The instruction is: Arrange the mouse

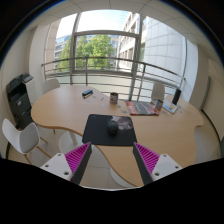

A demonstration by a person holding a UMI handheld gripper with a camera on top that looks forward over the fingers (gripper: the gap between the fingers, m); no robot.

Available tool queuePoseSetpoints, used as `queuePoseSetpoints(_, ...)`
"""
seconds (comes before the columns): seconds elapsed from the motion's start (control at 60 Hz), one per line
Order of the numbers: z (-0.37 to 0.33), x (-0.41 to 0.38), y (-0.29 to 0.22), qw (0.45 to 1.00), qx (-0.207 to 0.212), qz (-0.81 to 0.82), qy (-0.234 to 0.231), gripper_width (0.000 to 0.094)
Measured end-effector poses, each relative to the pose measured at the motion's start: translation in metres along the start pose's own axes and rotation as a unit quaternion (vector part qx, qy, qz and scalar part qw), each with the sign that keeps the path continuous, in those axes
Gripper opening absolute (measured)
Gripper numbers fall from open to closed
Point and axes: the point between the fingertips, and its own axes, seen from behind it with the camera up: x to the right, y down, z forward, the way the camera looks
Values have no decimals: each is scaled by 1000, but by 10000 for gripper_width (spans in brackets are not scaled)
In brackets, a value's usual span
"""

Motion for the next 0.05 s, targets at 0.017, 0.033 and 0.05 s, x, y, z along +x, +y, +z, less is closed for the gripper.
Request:
queuePoseSetpoints(0.017,-1,0,0,1000,0,0,-1,842)
queuePoseSetpoints(0.033,-1,-1,1,1000,0,1,-1,842)
queuePoseSetpoints(0.05,-2,-1,0,1000,1,2,-2,842)
